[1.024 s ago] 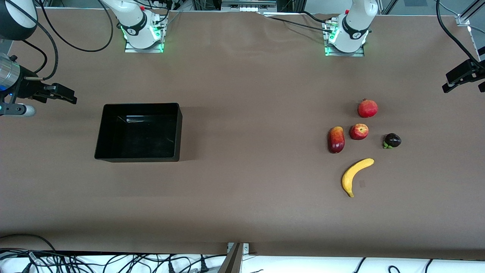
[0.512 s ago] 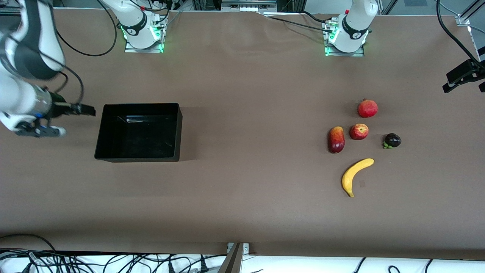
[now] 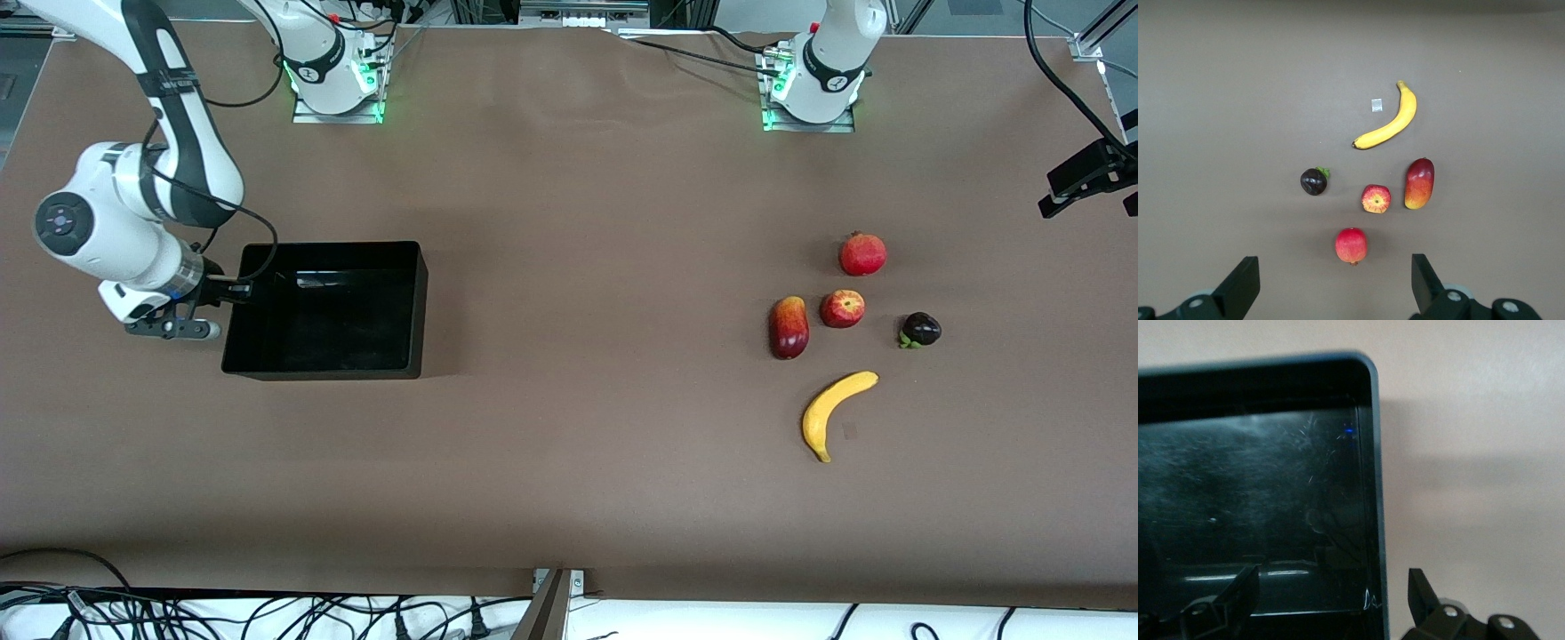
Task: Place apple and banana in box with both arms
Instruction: 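Close the right gripper on the black box rim, then slide the black box with the right gripper toward the fruit, then release the box and withdraw the right gripper while the left gripper reaches the apple, then lower the left gripper and grasp the small red apple, then lift the apple with the left gripper and carry it over the box, then open the left gripper to drop the apple into the box, then move the left gripper to the yellow banana and grasp it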
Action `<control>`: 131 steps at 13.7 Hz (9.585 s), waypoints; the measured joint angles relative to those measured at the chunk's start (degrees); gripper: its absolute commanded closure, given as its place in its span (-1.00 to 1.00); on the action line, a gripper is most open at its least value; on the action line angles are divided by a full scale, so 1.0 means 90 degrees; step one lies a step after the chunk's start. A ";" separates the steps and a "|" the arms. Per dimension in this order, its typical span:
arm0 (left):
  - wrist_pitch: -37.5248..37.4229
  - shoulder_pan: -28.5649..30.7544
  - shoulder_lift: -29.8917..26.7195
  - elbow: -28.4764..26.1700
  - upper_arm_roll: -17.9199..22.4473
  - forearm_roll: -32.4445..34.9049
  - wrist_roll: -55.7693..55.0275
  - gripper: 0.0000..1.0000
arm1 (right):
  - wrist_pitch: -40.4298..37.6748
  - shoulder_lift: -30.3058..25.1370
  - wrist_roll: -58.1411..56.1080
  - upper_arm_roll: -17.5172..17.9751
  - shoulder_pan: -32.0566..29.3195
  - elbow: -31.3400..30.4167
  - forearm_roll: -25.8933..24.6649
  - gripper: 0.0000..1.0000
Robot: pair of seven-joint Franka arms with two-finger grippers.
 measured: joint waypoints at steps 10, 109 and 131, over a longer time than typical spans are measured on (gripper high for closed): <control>0.0000 0.0000 0.0001 0.0000 0.0000 0.0000 0.0000 -1.00 | 0.0159 0.0604 -0.0404 -0.0238 -0.0017 -0.0080 -0.0258 1.00; 0.5108 -0.3313 0.3322 -0.1816 -0.1137 -0.0751 -0.3457 -1.00 | -0.4743 -0.1275 0.0365 0.0052 0.0140 0.3489 -0.0089 -1.00; 0.6315 0.0106 0.4081 -0.2199 -0.0938 -0.0697 0.5185 -1.00 | -0.4751 -0.1272 0.0322 0.0059 0.0141 0.3491 -0.0089 -1.00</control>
